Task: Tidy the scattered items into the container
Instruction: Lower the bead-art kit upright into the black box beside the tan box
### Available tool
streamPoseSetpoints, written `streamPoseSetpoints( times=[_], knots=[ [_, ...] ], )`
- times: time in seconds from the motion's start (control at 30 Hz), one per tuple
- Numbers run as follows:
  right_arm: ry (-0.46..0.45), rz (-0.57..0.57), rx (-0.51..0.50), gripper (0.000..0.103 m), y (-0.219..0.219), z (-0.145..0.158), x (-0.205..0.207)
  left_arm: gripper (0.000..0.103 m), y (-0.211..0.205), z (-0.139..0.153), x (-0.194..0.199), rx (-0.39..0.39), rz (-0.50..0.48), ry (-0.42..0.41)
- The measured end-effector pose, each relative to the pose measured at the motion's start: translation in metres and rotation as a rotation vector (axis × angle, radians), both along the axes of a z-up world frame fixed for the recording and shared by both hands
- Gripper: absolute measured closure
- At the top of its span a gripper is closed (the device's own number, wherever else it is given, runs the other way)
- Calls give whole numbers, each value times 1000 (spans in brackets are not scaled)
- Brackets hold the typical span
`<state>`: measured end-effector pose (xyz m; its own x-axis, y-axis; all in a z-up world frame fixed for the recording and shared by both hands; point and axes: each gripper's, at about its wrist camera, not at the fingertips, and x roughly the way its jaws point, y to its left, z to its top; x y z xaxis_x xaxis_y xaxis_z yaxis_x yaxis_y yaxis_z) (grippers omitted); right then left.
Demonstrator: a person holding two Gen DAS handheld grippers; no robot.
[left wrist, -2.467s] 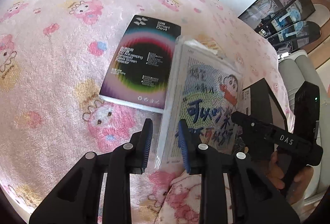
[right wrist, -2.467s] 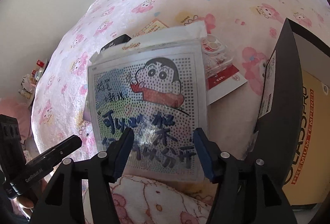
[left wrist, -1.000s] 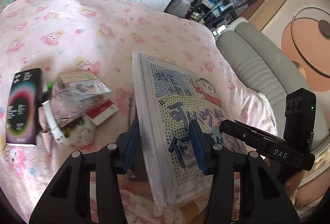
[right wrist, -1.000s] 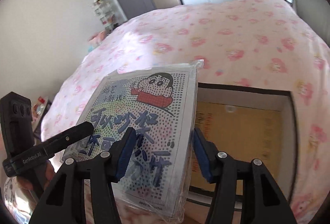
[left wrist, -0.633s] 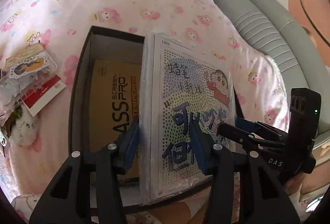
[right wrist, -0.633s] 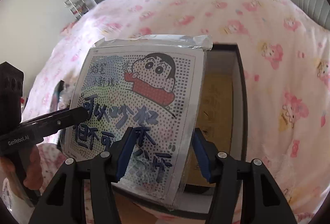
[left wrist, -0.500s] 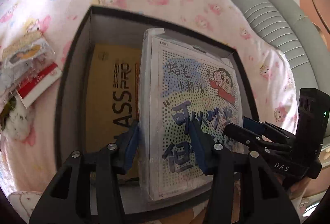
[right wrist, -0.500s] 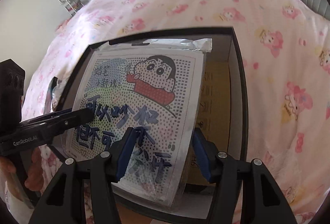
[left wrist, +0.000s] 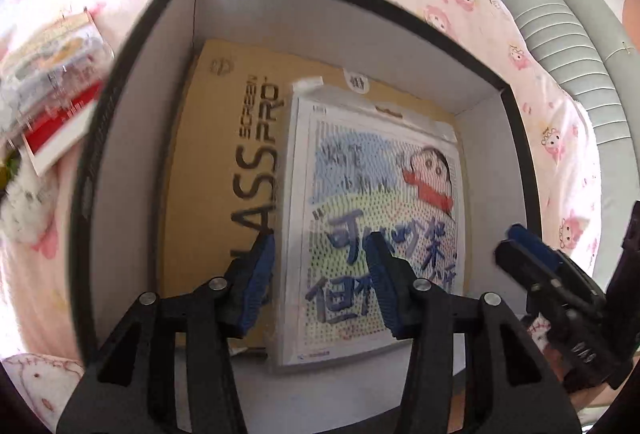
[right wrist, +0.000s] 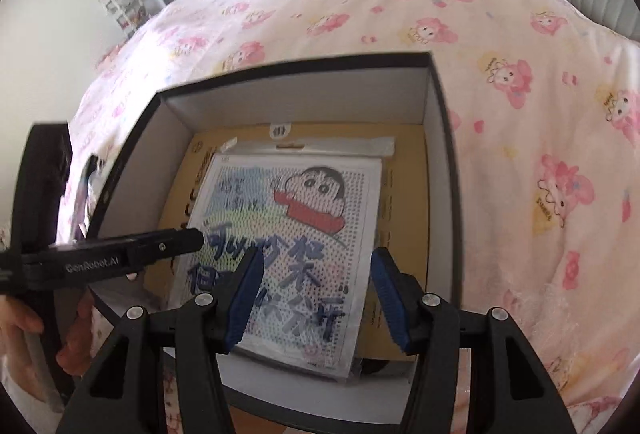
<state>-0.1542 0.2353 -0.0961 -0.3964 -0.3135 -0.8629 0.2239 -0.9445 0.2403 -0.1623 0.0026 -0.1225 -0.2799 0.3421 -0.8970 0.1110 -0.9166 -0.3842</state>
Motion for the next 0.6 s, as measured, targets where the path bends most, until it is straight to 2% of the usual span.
streamPoseSetpoints(
  times=[0.1,0.23,0.33,0.53,0.6],
  knots=[
    [28,-7,-25,51,5,11,5,55,4,5,-3,-38,19,6],
    [-19,63,-59,52,-10,3,7,55,-1,0,-6,-42,24,-43],
    [-51,93,-52,52,-23,-5,6,55,7,6,-4,-80,8,-41],
    [-154,88,-14,51,-29,-24,5,54,18,10,-3,45,-52,-87],
    [-158,91,-5,52,-32,-26,6,48,21,14,-2,60,-56,-87]
  ],
)
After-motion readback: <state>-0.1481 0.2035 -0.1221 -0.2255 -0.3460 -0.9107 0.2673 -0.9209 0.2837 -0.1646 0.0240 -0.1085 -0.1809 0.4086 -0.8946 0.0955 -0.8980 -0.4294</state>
